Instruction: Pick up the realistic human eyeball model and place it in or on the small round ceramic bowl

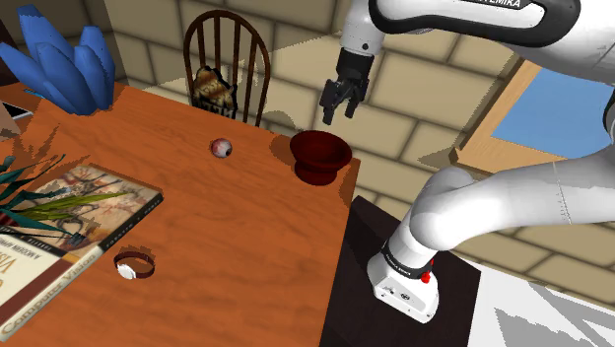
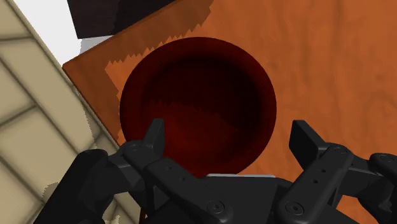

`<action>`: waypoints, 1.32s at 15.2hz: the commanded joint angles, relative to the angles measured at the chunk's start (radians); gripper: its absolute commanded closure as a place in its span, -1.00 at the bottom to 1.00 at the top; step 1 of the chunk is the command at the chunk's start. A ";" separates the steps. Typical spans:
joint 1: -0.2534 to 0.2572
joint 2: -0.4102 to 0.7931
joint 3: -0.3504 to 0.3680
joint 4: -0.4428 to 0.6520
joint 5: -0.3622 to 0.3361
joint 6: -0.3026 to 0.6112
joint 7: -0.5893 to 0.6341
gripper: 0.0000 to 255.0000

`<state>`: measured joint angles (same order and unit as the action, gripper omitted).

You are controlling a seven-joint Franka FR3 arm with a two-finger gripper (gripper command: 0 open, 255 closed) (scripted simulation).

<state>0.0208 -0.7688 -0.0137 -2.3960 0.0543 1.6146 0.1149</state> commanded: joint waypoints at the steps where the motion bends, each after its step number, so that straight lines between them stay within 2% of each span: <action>1: 0.000 0.000 0.000 0.000 0.000 0.000 0.000 -1.00; 10: 0.033 0.308 0.082 0.095 0.038 0.220 0.079 -1.00; 20: 0.058 0.682 0.154 0.324 0.017 0.372 0.175 -1.00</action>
<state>0.0751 -0.1254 0.1333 -2.0956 0.0757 1.9707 0.2781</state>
